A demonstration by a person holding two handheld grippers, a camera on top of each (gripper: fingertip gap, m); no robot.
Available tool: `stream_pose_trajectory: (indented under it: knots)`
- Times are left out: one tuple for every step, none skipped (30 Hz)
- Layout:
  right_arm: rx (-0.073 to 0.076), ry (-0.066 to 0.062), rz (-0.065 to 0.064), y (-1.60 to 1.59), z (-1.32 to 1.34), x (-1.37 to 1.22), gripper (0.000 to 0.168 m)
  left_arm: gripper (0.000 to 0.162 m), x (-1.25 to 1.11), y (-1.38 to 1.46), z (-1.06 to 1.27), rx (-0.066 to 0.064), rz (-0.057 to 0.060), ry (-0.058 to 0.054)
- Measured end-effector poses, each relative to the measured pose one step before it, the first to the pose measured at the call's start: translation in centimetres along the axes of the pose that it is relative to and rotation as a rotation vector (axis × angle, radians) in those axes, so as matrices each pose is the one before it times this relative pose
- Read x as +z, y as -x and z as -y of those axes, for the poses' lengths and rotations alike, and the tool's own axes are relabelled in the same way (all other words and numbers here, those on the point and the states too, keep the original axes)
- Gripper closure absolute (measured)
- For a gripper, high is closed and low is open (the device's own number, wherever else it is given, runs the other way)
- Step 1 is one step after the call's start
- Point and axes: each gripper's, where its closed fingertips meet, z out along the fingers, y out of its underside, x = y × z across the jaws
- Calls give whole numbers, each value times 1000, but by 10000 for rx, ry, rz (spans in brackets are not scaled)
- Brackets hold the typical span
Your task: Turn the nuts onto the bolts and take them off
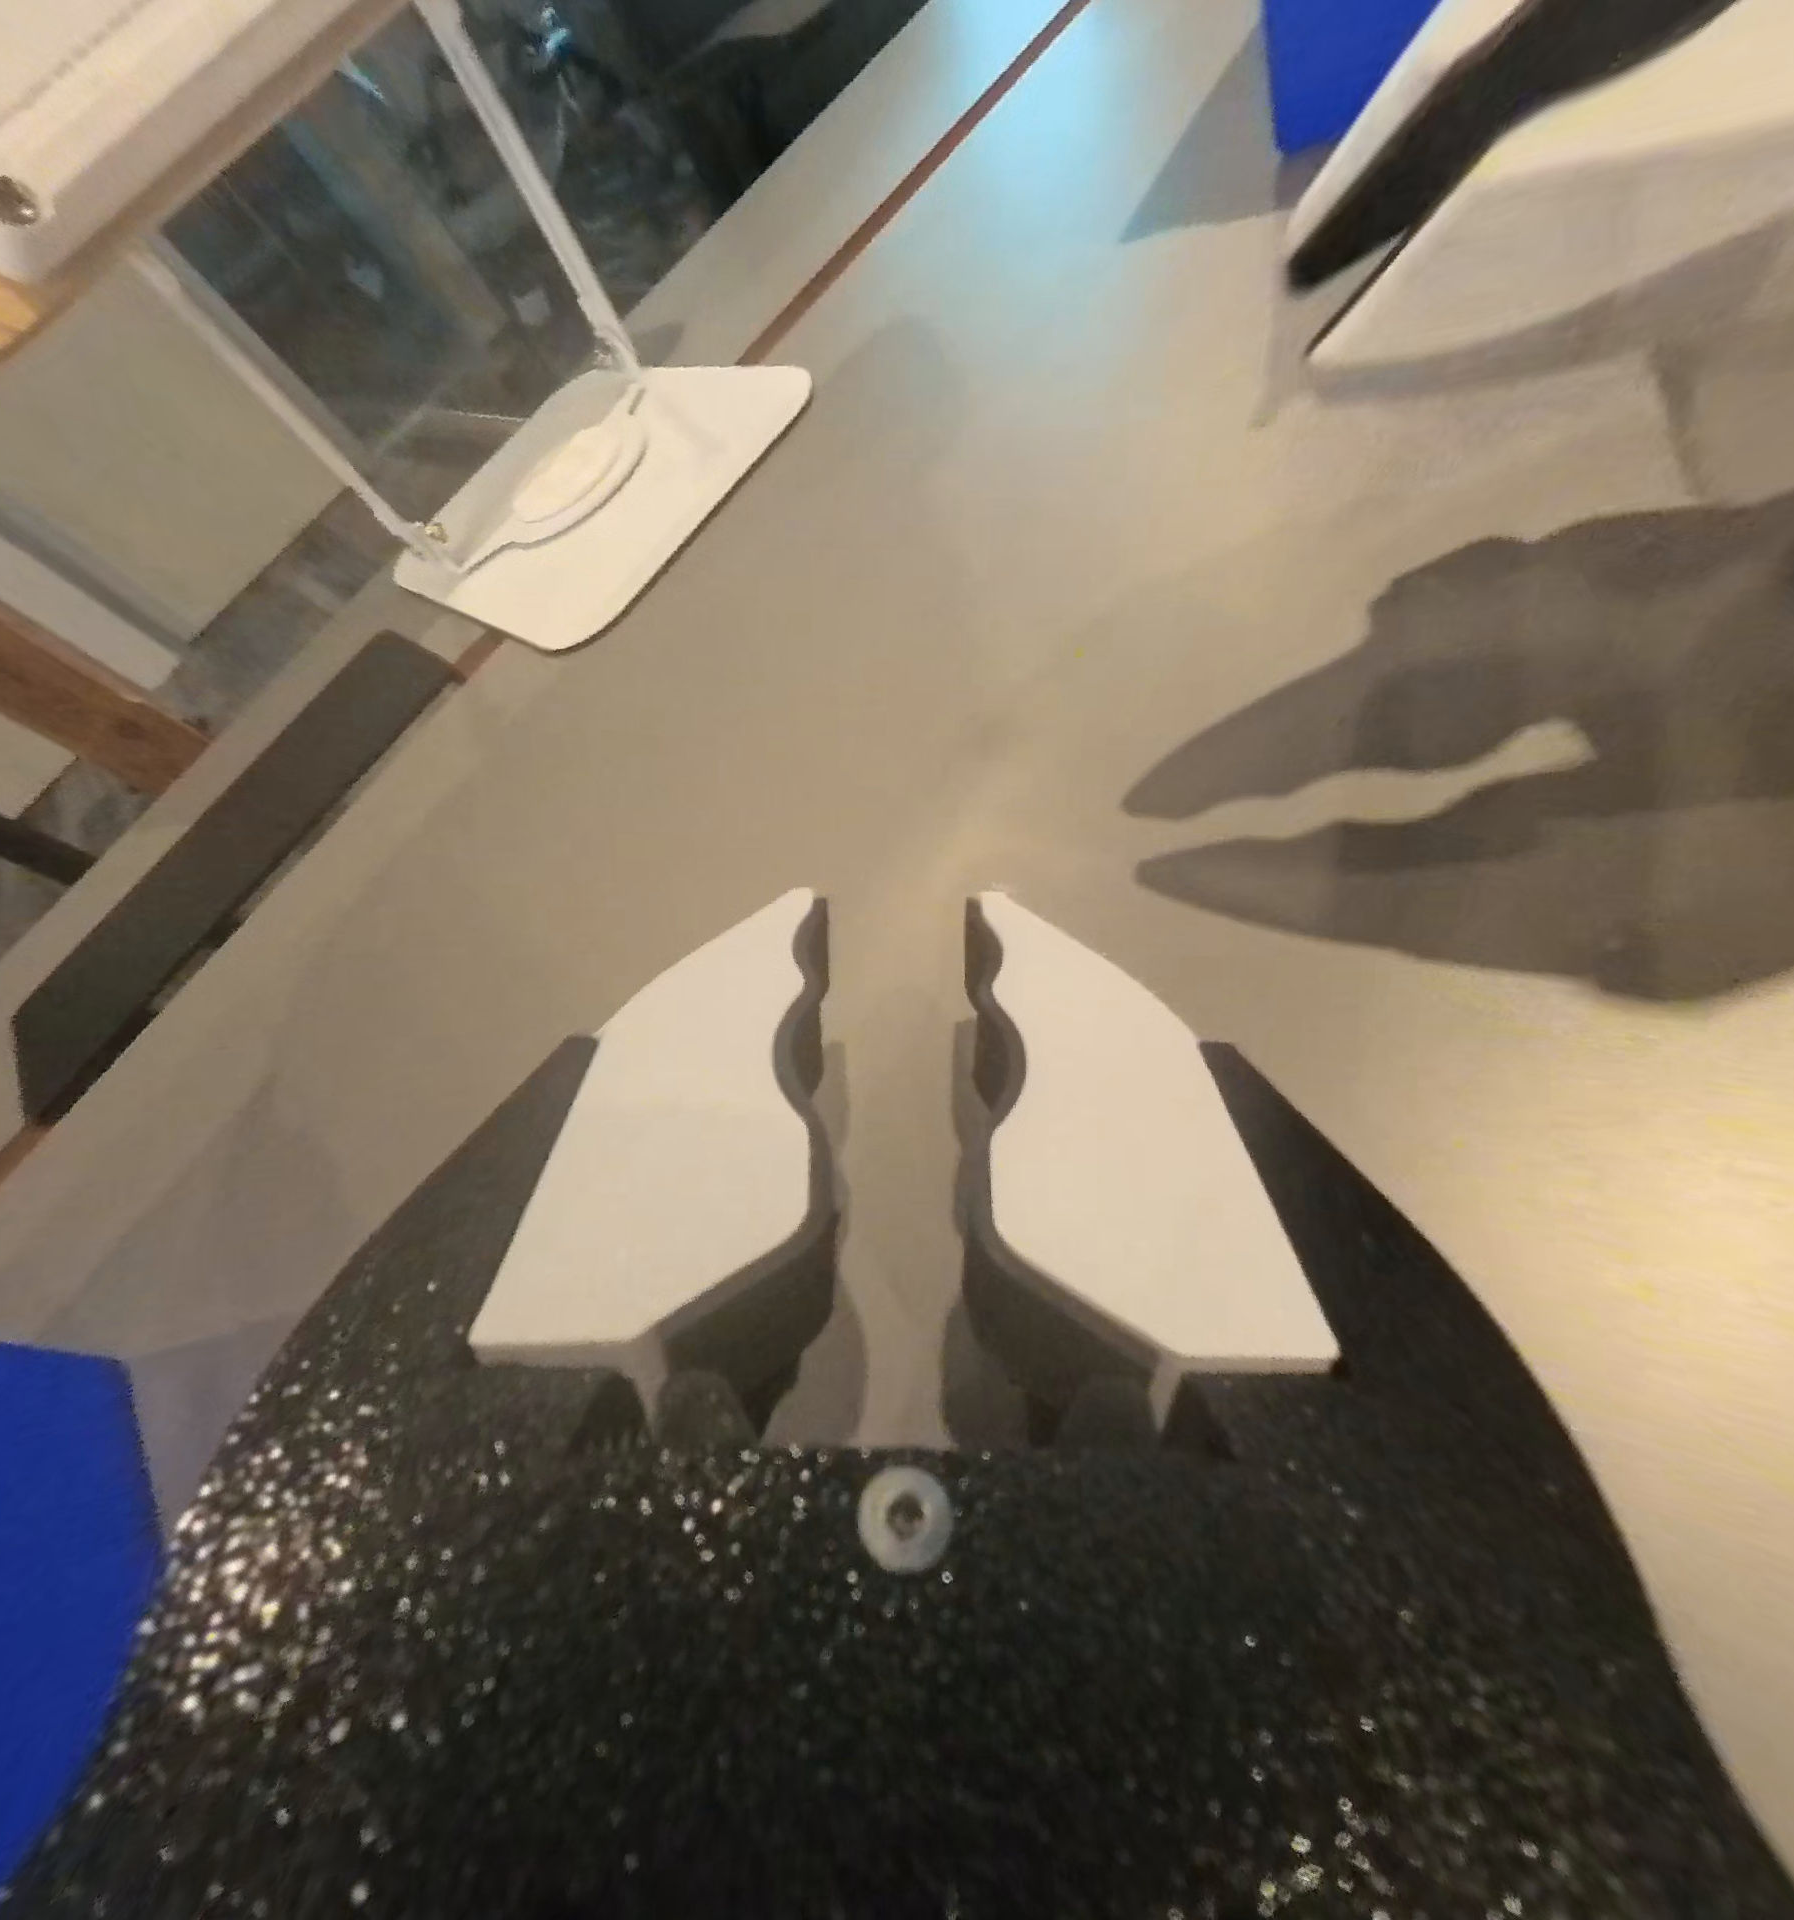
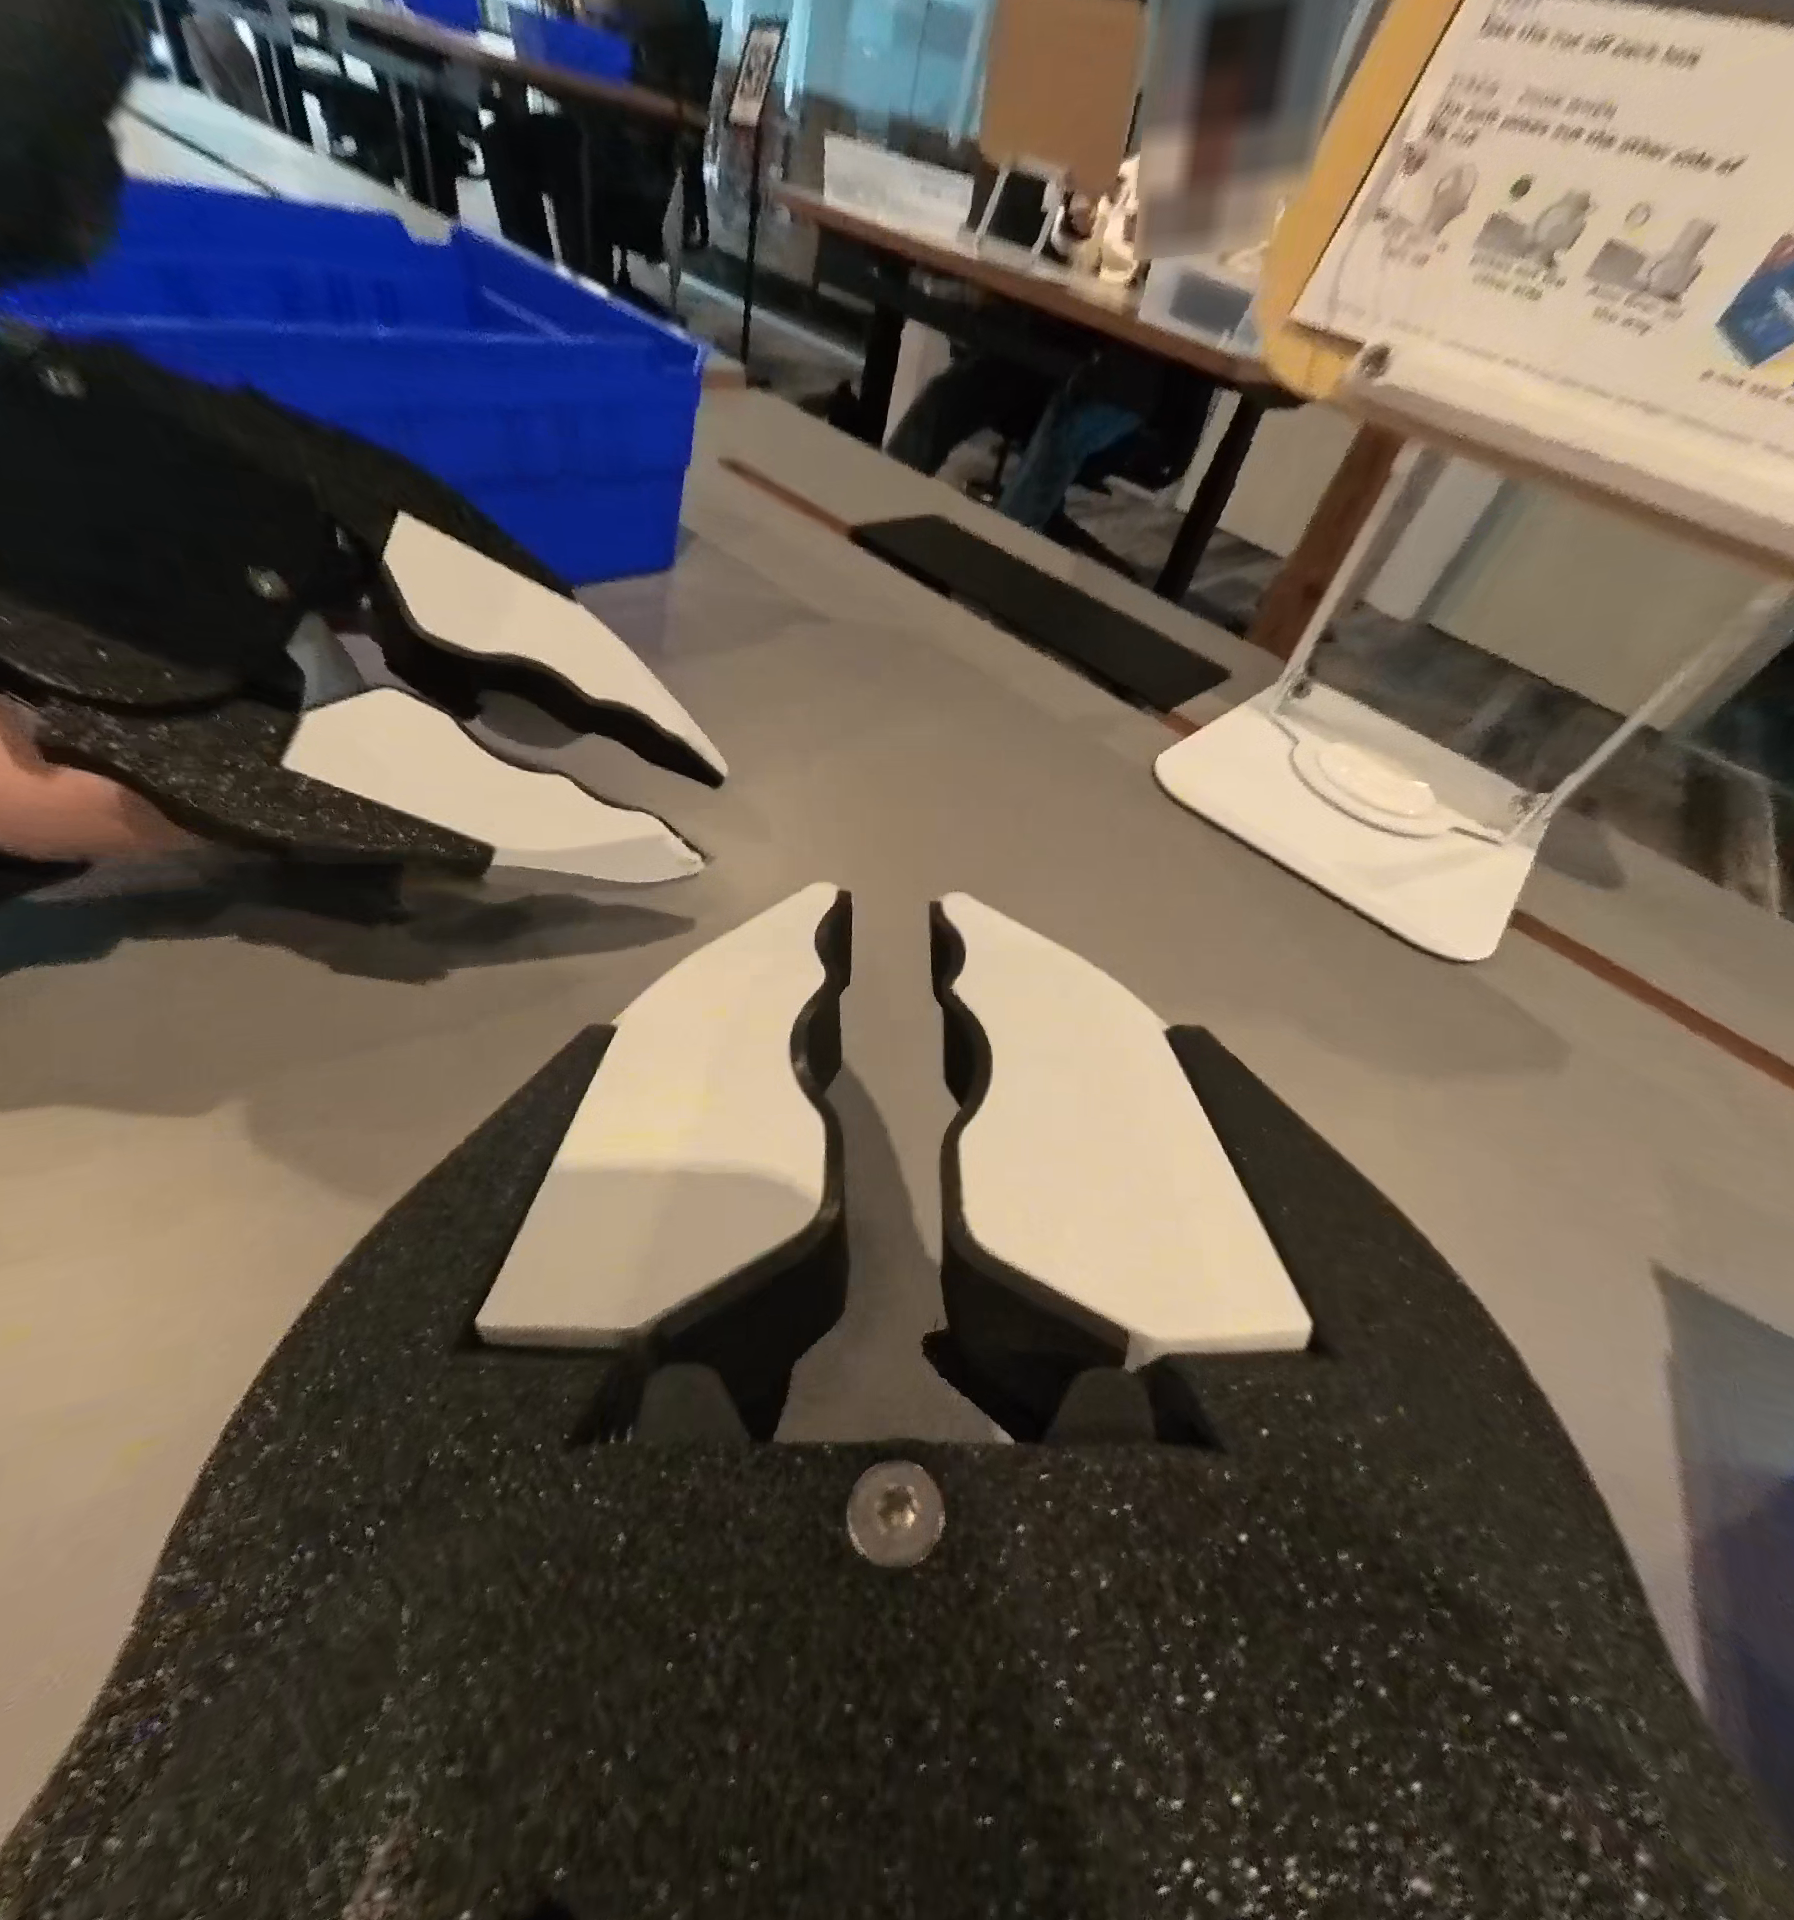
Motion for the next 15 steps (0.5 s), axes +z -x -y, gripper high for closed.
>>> stream_pose_trajectory:
  knots:
    - [105,-175,-60,-213,264,-175,154,138,5,291,-114,-29,111,12]
    - [225,-177,-44,-206,197,-90,154,138,-62,276,-59,-95,53,5]
    - [295,-189,-13,-136,146,-43,154,138,-158,249,113,-161,11,-70]
    - [304,-175,29,-83,107,-1,154,138,-273,239,292,-193,-17,-142]
    - [249,-187,27,-81,97,-19,154,138,-402,282,407,-193,-6,-154]
    - [198,-141,-41,-173,-7,-5,154,137,-560,395,514,-165,55,-150]
    - [158,-64,-77,-266,-146,6,154,137,-701,551,548,-132,139,-138]
    - [108,-27,-46,-220,-223,31,154,136,-850,736,496,-113,229,-96]
    - [80,18,-11,-145,-299,68,154,135,-985,936,347,-161,332,-46]
    - [56,71,-29,-141,-379,88,154,133,-1151,1020,232,-245,333,-39]
    - [24,115,18,-40,-433,129,154,133,-1309,1045,158,-319,277,-66]
    - [29,120,98,106,-343,143,154,133,-1452,1152,135,-369,274,-102]
    - [0,84,98,132,-166,131,154,133,-1559,1343,42,-374,299,-96]
    - [-81,21,19,86,-2,63,154,133,-1634,1612,-44,-333,373,-71]
    - [-84,-29,7,109,58,39,155,133,-1627,1953,-108,-297,502,-47]
